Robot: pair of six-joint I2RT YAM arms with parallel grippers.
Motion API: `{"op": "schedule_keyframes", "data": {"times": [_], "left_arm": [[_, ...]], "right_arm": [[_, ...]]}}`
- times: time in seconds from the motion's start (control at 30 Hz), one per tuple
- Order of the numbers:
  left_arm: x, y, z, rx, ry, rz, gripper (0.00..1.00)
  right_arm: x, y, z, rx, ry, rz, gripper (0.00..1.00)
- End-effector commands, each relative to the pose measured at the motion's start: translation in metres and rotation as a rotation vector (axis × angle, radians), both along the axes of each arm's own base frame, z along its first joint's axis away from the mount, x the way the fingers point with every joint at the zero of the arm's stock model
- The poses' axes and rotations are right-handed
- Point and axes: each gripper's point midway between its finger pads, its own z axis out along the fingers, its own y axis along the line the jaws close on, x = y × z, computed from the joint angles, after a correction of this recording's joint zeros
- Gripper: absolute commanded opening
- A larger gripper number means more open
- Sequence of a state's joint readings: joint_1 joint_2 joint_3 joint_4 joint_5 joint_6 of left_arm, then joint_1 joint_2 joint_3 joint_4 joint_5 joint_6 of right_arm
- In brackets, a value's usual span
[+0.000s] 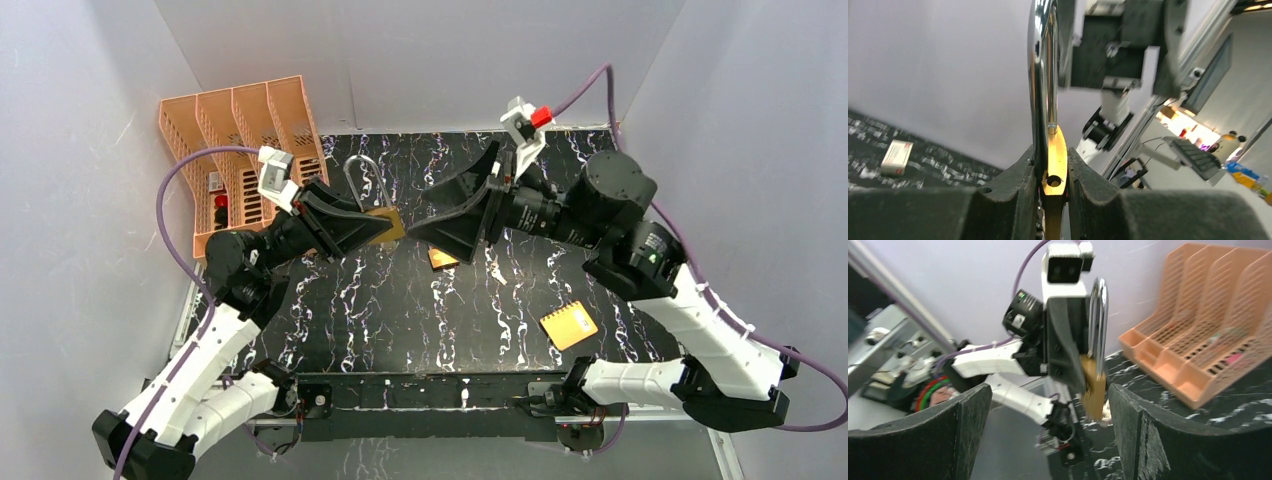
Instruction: Unlock with the key
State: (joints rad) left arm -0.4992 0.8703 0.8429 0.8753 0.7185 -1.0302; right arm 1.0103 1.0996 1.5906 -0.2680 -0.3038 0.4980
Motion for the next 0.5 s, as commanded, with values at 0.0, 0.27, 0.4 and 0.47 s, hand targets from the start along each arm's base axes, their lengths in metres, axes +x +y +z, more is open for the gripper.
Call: {"op": "schedule_keyframes", "data": {"times": [0.0, 0.27, 0.4, 0.47], "left_arm": [[-0.005, 0.001, -0.018, 0.161, -0.039, 0.049, 0.00], [-0.004, -0.001, -0.037, 0.275, -0.044, 0.049, 0.00], [-0.002, -0.002, -0.041, 0.298, -0.048, 0.055, 0.00], [-0.001, -0.003, -0.042, 0.305, -0.054, 0.060, 0.00]], "right_arm": [[0.037, -0.002, -0.011, -0.162, -0.117, -0.171, 0.95], [0.062, 0.043, -0.016, -0.247, -0.105, -0.144, 0.95], [0.071, 0.056, -0.018, -0.259, -0.098, -0.146, 0.95], [0.074, 0.061, -0.015, -0.253, -0.101, -0.147, 0.95]]}}
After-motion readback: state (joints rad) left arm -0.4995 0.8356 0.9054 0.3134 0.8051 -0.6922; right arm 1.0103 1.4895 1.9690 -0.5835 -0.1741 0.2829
